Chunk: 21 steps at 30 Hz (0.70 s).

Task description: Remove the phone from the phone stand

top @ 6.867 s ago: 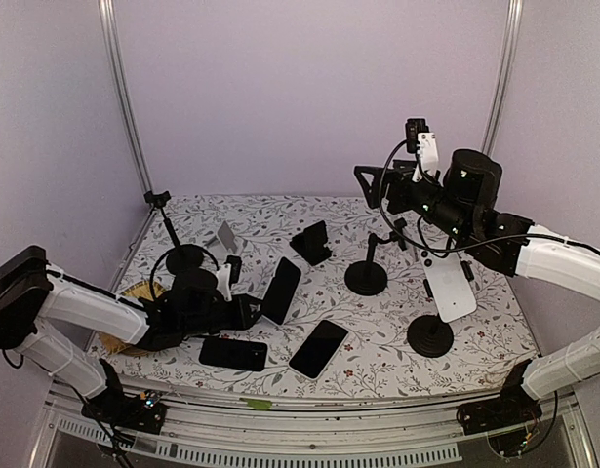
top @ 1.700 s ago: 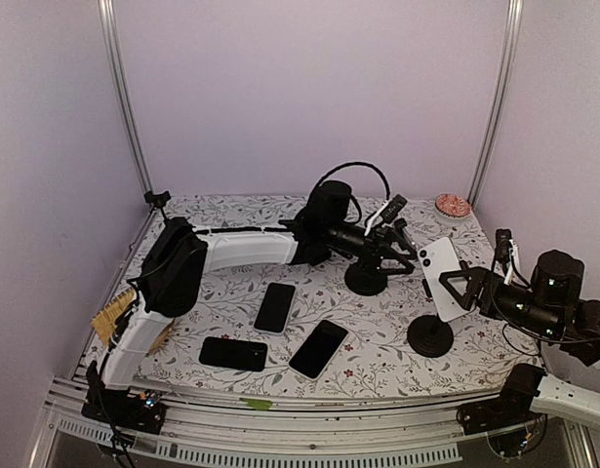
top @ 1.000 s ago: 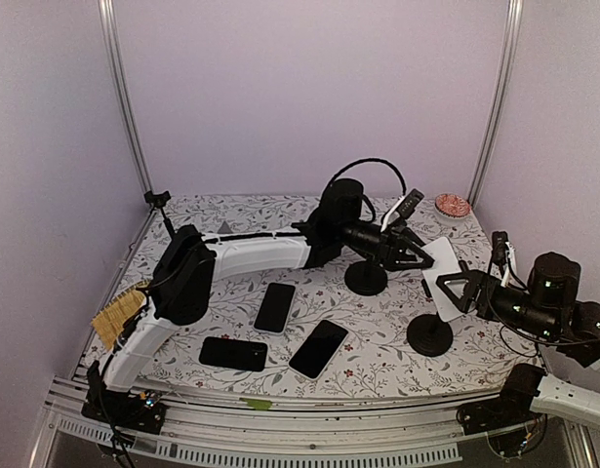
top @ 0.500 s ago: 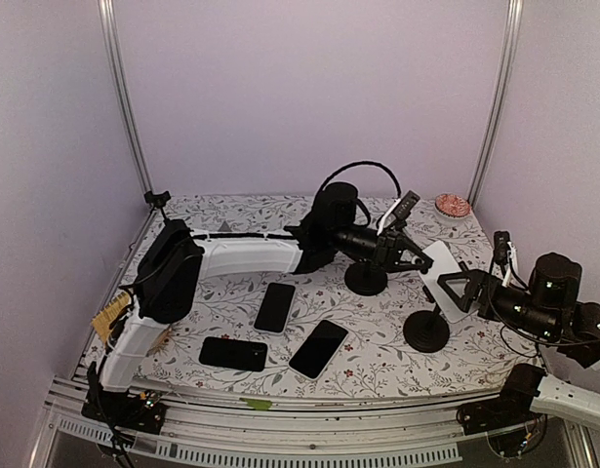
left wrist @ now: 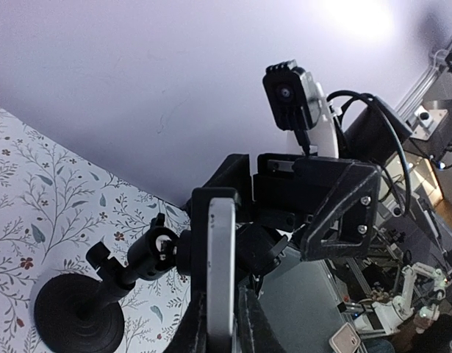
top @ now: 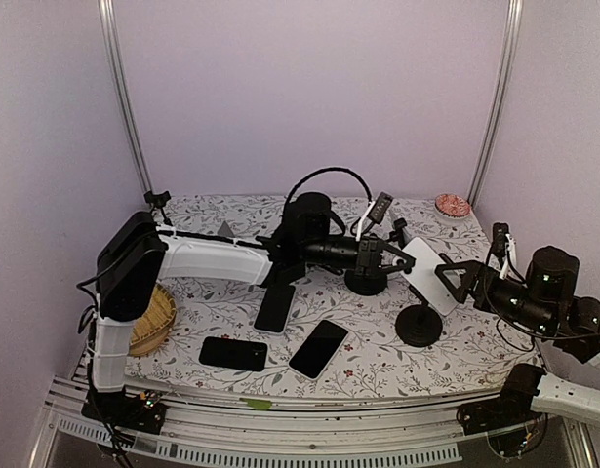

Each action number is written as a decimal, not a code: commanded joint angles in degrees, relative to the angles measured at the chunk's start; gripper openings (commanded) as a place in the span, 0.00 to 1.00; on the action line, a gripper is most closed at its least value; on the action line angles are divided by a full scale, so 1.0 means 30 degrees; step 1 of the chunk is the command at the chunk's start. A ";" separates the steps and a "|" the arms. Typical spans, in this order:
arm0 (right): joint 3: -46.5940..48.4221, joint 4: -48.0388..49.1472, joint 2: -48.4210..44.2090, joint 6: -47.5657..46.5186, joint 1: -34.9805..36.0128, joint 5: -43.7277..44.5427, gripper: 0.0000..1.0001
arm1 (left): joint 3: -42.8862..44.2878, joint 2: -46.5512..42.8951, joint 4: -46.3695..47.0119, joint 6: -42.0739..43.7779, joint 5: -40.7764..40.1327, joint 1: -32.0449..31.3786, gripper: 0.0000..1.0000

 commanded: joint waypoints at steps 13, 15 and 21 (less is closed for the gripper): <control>0.1347 0.2794 0.0790 -0.1905 -0.0075 -0.0072 0.99 | -0.4542 -0.5071 0.1757 -0.0805 -0.2945 -0.0257 0.00; 0.1417 0.2644 0.1019 -0.1002 -0.0061 -0.0099 0.99 | -0.4965 -0.5320 0.2065 -0.0011 -0.2711 -0.0466 0.00; 0.2157 0.0453 0.1582 0.2676 -0.0086 -0.0364 0.99 | -0.5879 -0.5317 0.2363 0.1490 -0.3046 -0.1290 0.00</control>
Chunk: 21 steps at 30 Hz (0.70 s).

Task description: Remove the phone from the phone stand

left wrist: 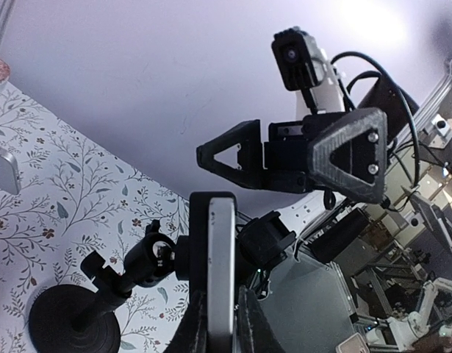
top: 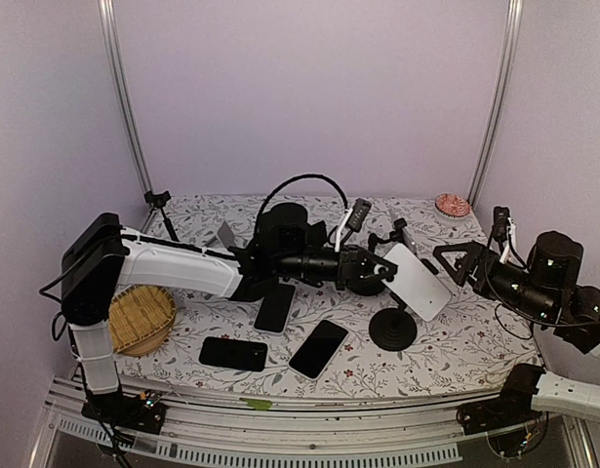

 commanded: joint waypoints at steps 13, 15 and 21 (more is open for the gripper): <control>0.1963 -0.4874 0.2041 0.7405 -0.0054 -0.3522 0.99 | -0.2308 -0.1643 0.1235 0.5075 -0.4464 -0.2810 0.00; 0.2297 -0.5620 0.2670 0.7436 -0.0026 -0.3891 0.99 | -0.2670 -0.1789 0.1375 0.5394 -0.5636 -0.3098 0.00; 0.3710 -0.7380 0.3060 0.7517 0.0352 -0.3811 0.85 | -0.3198 -0.1629 0.1793 0.5783 -0.7969 -0.3704 0.00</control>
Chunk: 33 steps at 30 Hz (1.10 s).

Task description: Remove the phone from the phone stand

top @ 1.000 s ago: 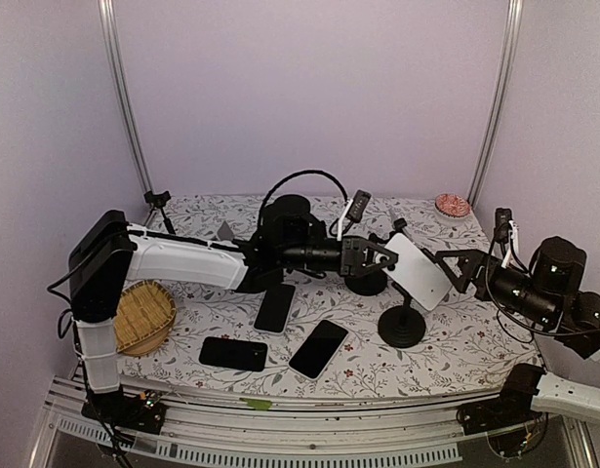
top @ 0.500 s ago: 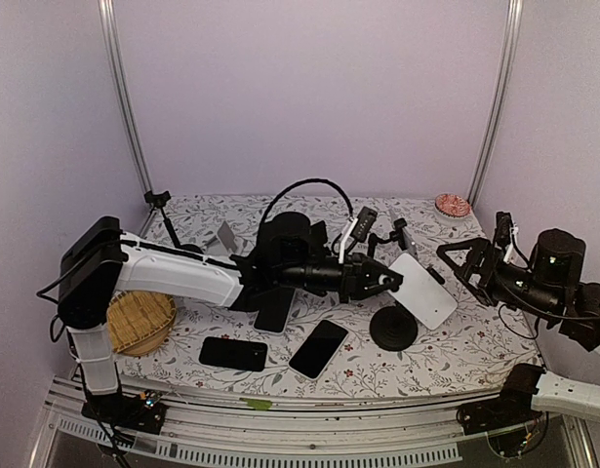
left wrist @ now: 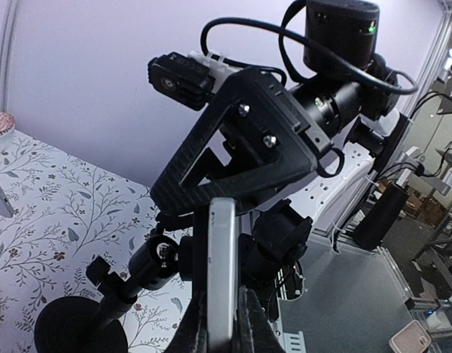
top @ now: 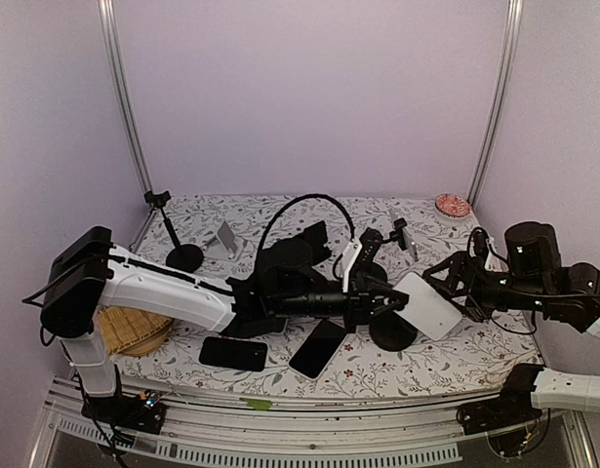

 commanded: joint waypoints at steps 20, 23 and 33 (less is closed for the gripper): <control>0.4071 -0.3163 0.3903 0.1986 0.4427 0.1238 0.52 | -0.1904 -0.0635 0.0302 0.1429 -0.6700 -0.1180 0.00; 0.4263 -0.3081 0.4108 0.1921 0.4527 0.1733 0.50 | -0.1959 -0.0680 0.0438 0.1346 -0.6676 -0.1207 0.00; 0.3904 -0.2879 0.4566 0.1878 0.4745 0.1701 0.30 | -0.2004 -0.0731 0.0572 0.1342 -0.6764 -0.1268 0.00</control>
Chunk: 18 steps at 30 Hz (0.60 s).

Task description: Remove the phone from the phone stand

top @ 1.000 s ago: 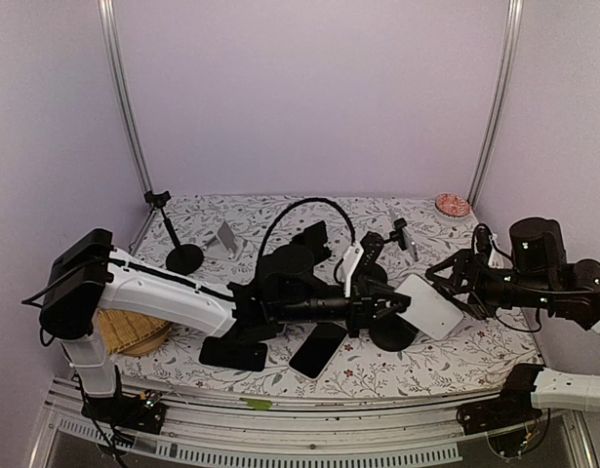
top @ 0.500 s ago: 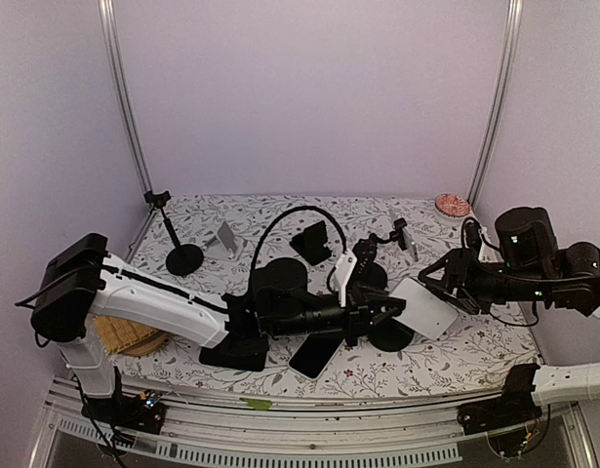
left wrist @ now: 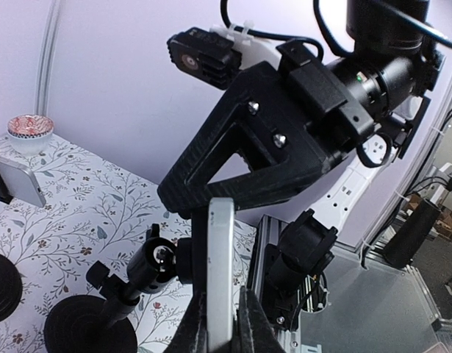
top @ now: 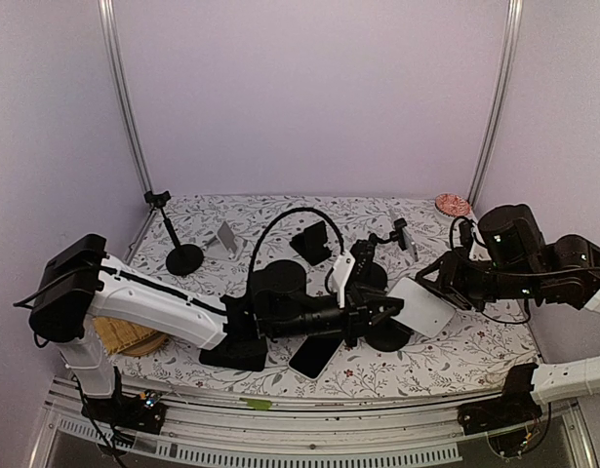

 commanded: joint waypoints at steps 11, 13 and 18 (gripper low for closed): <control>-0.0416 -0.0430 0.1315 -0.0460 0.0886 -0.1795 0.10 | -0.0756 -0.0624 -0.0622 0.0849 -0.2244 0.0281 0.00; -0.0398 -0.0402 0.1494 -0.0685 0.0883 -0.1765 0.07 | -0.0958 -0.0862 -0.0548 0.0907 -0.2376 0.0326 0.00; -0.0500 -0.0232 0.2092 -0.1104 0.0909 -0.2022 0.01 | -0.1666 -0.1565 -0.0252 0.0809 -0.2433 0.0649 0.00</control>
